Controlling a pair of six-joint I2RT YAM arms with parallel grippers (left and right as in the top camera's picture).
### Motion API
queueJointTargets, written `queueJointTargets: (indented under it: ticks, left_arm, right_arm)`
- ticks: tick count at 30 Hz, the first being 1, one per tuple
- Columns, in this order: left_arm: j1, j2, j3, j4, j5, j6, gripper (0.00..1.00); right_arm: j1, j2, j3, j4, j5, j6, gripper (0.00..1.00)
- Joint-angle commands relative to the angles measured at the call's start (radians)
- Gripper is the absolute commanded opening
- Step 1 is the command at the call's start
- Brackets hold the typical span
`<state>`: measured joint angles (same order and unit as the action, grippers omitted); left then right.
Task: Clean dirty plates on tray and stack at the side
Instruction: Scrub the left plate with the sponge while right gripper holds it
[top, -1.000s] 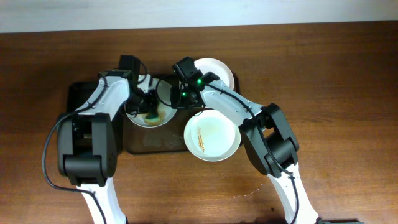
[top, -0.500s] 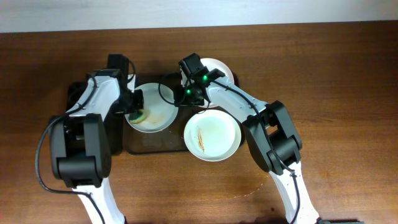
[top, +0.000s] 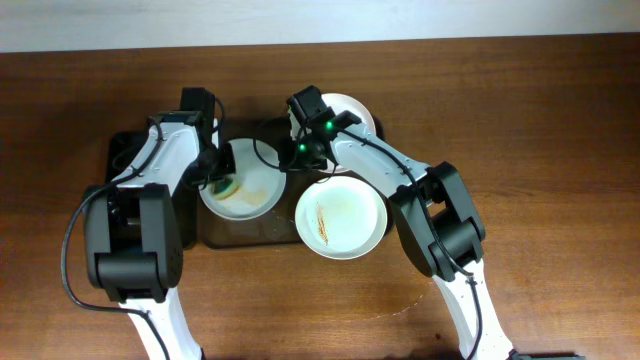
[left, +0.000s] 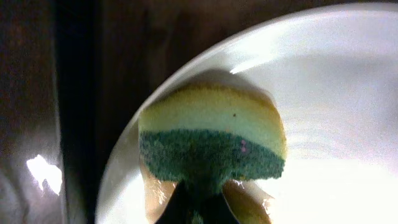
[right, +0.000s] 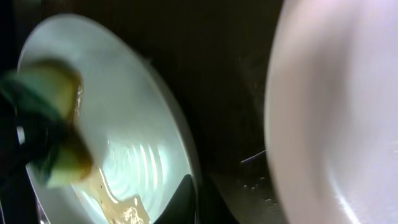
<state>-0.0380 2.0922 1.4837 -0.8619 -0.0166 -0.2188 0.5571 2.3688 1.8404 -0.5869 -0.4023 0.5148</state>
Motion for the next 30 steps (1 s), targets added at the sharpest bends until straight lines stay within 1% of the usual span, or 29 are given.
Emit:
queueJointTargets:
  ticks: [1, 3, 5, 7, 10, 11, 12, 13, 15, 17, 18, 20, 23, 24, 25, 26, 27, 29, 30]
  left_arm:
    - [0.015, 0.036, -0.037, -0.119, 0.084, 0.126, 0.01]
    - [0.015, 0.036, -0.037, -0.146, 0.282, 0.271, 0.01]
    - [0.015, 0.036, -0.037, -0.130, 0.446, 0.349, 0.01]
    - [0.015, 0.036, -0.037, -0.058, 0.574, 0.335, 0.01]
    - [0.015, 0.036, -0.038, 0.019, 0.566, 0.221, 0.01]
    - [0.015, 0.036, -0.038, 0.045, 0.549, 0.191, 0.01]
    - [0.015, 0.036, -0.038, 0.088, 0.481, 0.127, 0.01]
    - [0.015, 0.036, -0.038, 0.114, 0.391, 0.071, 0.01]
    - [0.015, 0.036, -0.038, 0.146, 0.158, -0.015, 0.01]
    - [0.015, 0.036, -0.037, 0.146, 0.014, -0.028, 0.01]
    - [0.015, 0.036, -0.038, 0.132, -0.085, -0.029, 0.01]
    - [0.015, 0.036, -0.038, 0.084, -0.163, -0.057, 0.01]
    - [0.014, 0.036, -0.037, -0.077, -0.157, -0.057, 0.01]
    - [0.013, 0.036, -0.038, -0.119, -0.142, -0.046, 0.01]
    - [0.013, 0.036, -0.037, -0.144, -0.064, 0.030, 0.01]
    - [0.013, 0.036, -0.038, -0.157, 0.050, 0.117, 0.01]
    - [0.013, 0.036, -0.037, -0.158, 0.207, 0.214, 0.01]
    - [0.013, 0.036, -0.037, -0.142, 0.401, 0.308, 0.01]
    - [0.015, 0.036, -0.037, -0.115, 0.477, 0.326, 0.01]
  right_arm:
    - [0.005, 0.013, 0.011, 0.003, -0.013, -0.006, 0.04]
    - [0.005, 0.013, 0.011, 0.004, -0.013, -0.006, 0.04]
    - [0.005, 0.013, 0.011, 0.004, -0.013, -0.006, 0.04]
    - [0.005, 0.013, 0.011, 0.004, -0.013, -0.006, 0.04]
    - [0.005, 0.013, 0.011, 0.004, -0.012, -0.006, 0.04]
    - [0.005, 0.013, 0.011, 0.004, -0.012, -0.006, 0.04]
    - [0.005, 0.013, 0.011, 0.003, -0.009, -0.006, 0.04]
    - [0.005, 0.013, 0.011, 0.003, -0.008, -0.006, 0.04]
    - [0.005, 0.013, 0.011, 0.003, -0.008, -0.006, 0.04]
    - [0.007, 0.013, 0.011, 0.003, -0.008, -0.006, 0.04]
    - [0.008, 0.013, 0.011, 0.003, -0.005, -0.006, 0.04]
    - [0.008, 0.013, 0.011, 0.003, -0.005, -0.006, 0.04]
    - [0.012, 0.013, 0.011, -0.001, -0.005, -0.006, 0.04]
    - [0.013, 0.013, 0.010, 0.000, -0.005, -0.006, 0.04]
    - [0.014, 0.013, 0.010, 0.000, -0.005, -0.006, 0.04]
    - [0.014, 0.013, 0.010, 0.000, -0.005, -0.006, 0.04]
    - [0.014, 0.013, 0.010, 0.000, -0.005, -0.006, 0.04]
    - [0.014, 0.013, 0.010, 0.000, -0.005, -0.006, 0.04]
    - [0.014, 0.013, 0.010, -0.001, -0.005, -0.006, 0.04]
